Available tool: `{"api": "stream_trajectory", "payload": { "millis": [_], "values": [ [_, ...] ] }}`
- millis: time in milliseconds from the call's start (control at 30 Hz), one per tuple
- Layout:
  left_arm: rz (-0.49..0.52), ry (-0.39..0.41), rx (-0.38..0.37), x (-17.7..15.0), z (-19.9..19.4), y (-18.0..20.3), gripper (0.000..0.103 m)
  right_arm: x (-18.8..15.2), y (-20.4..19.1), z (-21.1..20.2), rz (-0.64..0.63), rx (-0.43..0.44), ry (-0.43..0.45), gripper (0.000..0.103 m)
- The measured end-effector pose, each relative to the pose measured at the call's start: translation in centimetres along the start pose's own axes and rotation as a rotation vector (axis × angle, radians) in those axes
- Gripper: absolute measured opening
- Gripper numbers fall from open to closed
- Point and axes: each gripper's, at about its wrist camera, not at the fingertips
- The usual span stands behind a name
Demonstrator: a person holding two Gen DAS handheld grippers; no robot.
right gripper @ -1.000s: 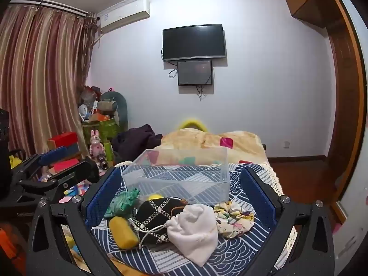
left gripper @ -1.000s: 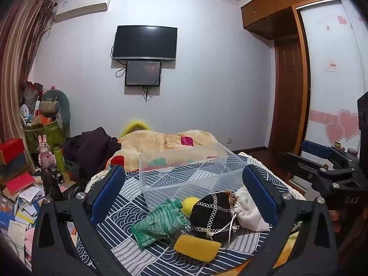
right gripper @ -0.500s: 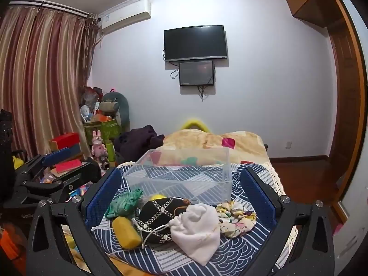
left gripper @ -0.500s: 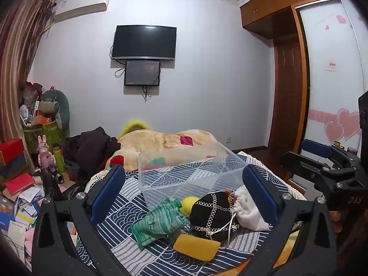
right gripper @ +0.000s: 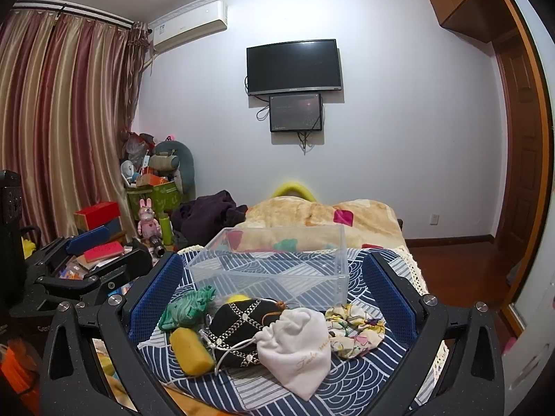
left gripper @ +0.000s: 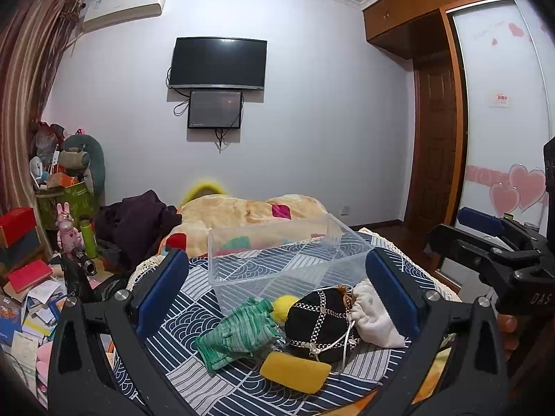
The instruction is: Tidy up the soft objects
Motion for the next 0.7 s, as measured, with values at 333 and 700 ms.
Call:
{"api": "stream_trajectory", "payload": {
  "millis": [333, 700],
  "values": [
    [-0.001, -0.001, -0.005, 0.06, -0.05, -0.04, 0.103, -0.13, 0.17, 0.06, 0.003, -0.003, -0.002, 0.103],
    [0.006, 0.004, -0.007, 0.24, -0.17, 0.19, 0.103, -0.07, 0.16, 0.01, 0.002, -0.003, -0.002, 0.103]
  ]
}}
Point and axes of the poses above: each gripper's, at about its wrist camera, not at the fingertips, and z roughly the way its jaws point, y to its right, x to its top, and after that the axes turned 10 degrees about -x, right-handed
